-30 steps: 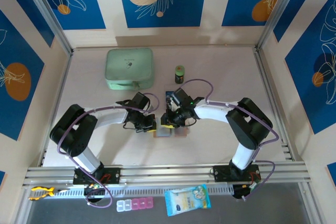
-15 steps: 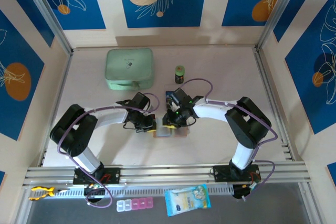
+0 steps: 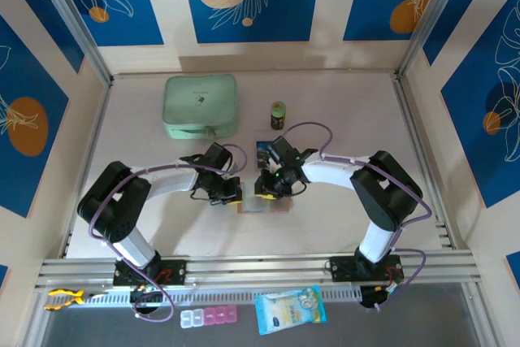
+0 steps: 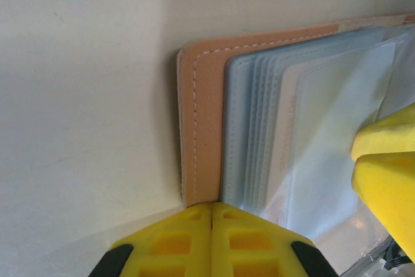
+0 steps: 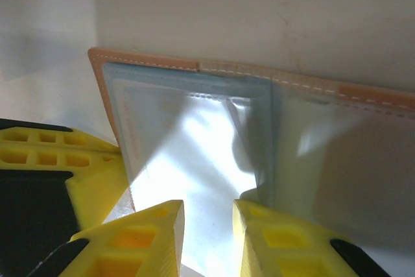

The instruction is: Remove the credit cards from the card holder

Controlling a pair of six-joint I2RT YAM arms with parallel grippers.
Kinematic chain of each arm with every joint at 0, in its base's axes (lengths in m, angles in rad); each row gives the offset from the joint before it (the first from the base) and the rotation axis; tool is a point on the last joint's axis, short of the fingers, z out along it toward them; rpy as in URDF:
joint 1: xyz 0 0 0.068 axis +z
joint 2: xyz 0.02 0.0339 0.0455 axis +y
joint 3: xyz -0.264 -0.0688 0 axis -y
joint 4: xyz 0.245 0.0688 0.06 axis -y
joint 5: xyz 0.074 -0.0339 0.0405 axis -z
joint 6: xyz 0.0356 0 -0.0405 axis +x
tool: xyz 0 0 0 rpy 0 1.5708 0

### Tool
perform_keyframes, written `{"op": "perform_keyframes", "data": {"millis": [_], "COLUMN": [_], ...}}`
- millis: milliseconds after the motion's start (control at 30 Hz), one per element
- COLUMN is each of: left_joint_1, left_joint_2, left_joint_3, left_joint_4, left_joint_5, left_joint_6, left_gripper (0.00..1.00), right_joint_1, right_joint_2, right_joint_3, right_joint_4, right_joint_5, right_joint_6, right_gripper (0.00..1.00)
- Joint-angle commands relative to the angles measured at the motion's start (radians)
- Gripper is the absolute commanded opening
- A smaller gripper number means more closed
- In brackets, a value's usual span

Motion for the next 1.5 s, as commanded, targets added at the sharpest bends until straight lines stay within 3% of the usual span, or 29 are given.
{"op": "perform_keyframes", "data": {"millis": [0, 567, 867, 1067, 1467], "left_joint_1": [-0.006, -0.005, -0.008, -0.02, -0.053], "left_joint_2": [0.03, -0.03, -0.114, -0.074, 0.015], "left_joint_3": [0.007, 0.037, 0.049, 0.059, 0.064], "left_joint_4": [-0.059, -0.062, 0.008, 0.077, 0.152], "left_joint_5": [-0.058, -0.062, -0.013, 0.041, 0.081], "left_joint_6": [0.013, -0.013, -0.091, -0.126, -0.158], "left_gripper": [0.04, 0.04, 0.12, 0.21, 0.23], "right_joint_1": [-0.008, -0.044, -0.052, -0.055, -0.054], "right_joint_2": [-0.032, -0.05, -0.049, -0.054, -0.057], "right_joint_3": [-0.027, -0.104, -0.124, -0.132, -0.138], "right_joint_4": [-0.013, 0.102, 0.118, 0.125, 0.133], "right_joint_5": [0.001, -0.075, -0.084, -0.087, -0.093], "right_joint_6": [-0.006, 0.027, 0.029, 0.03, 0.036], "right_gripper": [0.27, 0.24, 0.23, 0.24, 0.23]}}
